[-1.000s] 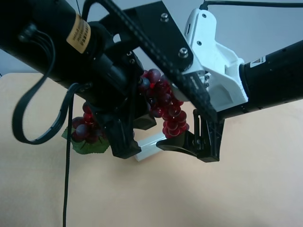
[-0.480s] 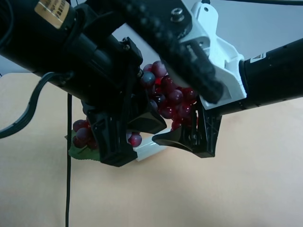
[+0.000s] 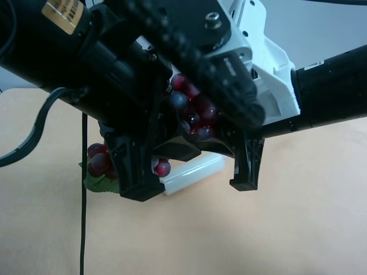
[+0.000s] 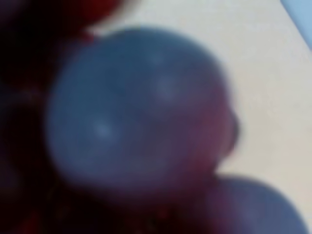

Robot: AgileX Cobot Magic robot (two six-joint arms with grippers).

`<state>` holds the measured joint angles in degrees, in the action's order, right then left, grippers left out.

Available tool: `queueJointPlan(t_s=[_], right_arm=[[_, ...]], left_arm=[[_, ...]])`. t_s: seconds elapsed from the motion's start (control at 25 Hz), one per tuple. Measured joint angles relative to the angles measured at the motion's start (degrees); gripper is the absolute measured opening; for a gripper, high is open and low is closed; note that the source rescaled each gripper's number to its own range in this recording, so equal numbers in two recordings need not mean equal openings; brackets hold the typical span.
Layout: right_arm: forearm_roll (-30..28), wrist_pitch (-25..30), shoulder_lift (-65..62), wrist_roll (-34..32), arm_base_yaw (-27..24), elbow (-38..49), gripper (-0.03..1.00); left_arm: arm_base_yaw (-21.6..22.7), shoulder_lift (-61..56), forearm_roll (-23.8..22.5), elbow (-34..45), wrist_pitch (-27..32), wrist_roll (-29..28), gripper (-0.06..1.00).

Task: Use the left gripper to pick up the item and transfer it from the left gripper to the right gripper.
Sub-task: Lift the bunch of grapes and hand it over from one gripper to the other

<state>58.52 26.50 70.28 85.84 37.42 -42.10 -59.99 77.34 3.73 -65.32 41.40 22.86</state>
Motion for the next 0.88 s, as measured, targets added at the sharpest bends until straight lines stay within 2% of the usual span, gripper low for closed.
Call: queueJointPlan(t_s=[0.36, 0.4, 0.44, 0.52, 0.6, 0.68, 0.88], right_arm=[[-0.13, -0.26, 0.00, -0.06, 0.00, 0.00, 0.03], [-0.13, -0.26, 0.00, -0.06, 0.00, 0.00, 0.03], [-0.13, -0.26, 0.00, -0.06, 0.00, 0.00, 0.03], [-0.13, -0.26, 0.00, -0.10, 0.00, 0.00, 0.03], [-0.18, 0.10, 0.00, -0.10, 0.00, 0.00, 0.02], [-0.18, 0.22, 0.11, -0.10, 0.00, 0.00, 0.02], [-0.18, 0.22, 0.11, -0.10, 0.00, 0.00, 0.02]], left_arm=[[0.00, 0.18, -0.65, 0.00, -0.94, 0.86, 0.00], [0.00, 0.25, -0.96, 0.00, -1.01, 0.93, 0.05], [0.00, 0.38, -1.18, 0.00, -1.07, 0.99, 0.18], [0.00, 0.97, -1.31, 0.00, -2.32, 0.99, 0.66], [0.00, 1.55, -1.31, 0.00, -3.14, 0.94, 0.90], [0.00, 1.71, -1.31, 0.00, -3.39, 0.94, 0.96], [0.85, 1.71, -1.12, -0.05, -1.97, 1.00, 0.99]])
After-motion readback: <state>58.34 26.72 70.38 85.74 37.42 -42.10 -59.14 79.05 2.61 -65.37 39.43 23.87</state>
